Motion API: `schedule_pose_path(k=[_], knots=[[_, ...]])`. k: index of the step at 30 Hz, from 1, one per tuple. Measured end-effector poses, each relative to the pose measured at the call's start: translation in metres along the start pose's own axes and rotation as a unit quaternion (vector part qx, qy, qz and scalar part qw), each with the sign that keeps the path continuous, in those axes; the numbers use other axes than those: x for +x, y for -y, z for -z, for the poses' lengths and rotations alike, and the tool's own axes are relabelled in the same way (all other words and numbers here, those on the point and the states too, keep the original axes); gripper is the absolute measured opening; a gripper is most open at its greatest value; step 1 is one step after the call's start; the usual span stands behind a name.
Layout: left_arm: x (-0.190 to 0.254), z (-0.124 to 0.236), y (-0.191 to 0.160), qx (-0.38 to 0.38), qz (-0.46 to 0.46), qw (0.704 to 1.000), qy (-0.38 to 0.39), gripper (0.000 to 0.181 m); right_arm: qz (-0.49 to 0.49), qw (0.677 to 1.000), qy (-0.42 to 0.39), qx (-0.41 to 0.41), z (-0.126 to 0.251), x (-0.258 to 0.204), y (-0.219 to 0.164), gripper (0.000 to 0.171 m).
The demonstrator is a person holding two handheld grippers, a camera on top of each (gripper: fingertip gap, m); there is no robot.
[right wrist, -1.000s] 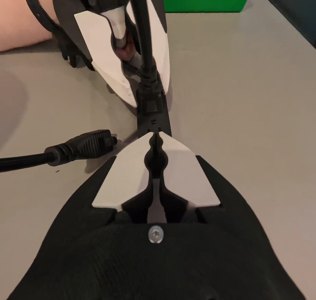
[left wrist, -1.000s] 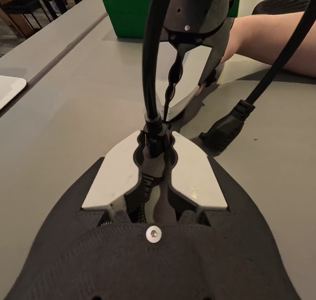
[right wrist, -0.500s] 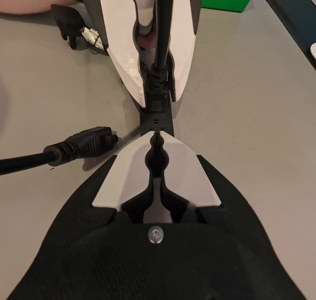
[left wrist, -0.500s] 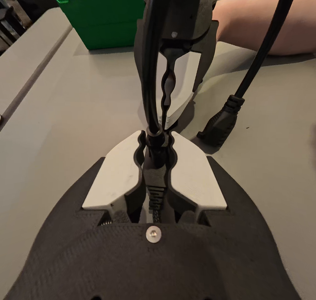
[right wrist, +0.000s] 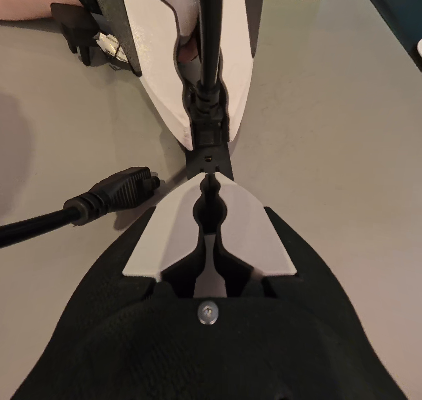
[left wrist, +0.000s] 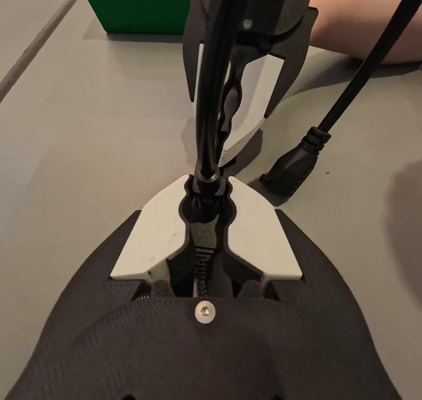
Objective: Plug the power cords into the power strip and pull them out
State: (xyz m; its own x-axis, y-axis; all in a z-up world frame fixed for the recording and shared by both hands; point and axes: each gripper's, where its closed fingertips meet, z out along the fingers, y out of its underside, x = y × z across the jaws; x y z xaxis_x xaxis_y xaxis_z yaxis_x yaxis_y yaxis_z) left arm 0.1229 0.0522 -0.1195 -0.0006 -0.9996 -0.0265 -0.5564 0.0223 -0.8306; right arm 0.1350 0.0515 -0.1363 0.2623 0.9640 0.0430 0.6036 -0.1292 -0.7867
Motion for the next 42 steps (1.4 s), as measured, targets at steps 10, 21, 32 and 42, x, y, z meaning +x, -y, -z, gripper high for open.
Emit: schedule_pose_path(k=[10,21,32,42], knots=[[-0.01,-0.003,0.004,0.044,0.05,0.998,-0.02,0.024,-0.02,0.999,-0.032,-0.022,-0.002,0.007,0.0,0.008],[-0.007,-0.002,0.004,-0.009,0.018,1.0,0.023,0.022,-0.047,0.998,-0.028,-0.014,-0.003,0.007,0.001,0.008],[-0.011,0.006,0.0,-0.011,0.021,0.999,0.036,0.022,-0.082,0.996,-0.014,0.008,-0.004,0.013,0.0,0.01],[-0.017,-0.003,0.01,0.005,0.083,0.996,0.001,0.022,-0.079,0.996,-0.035,-0.008,-0.002,0.02,-0.002,0.011]])
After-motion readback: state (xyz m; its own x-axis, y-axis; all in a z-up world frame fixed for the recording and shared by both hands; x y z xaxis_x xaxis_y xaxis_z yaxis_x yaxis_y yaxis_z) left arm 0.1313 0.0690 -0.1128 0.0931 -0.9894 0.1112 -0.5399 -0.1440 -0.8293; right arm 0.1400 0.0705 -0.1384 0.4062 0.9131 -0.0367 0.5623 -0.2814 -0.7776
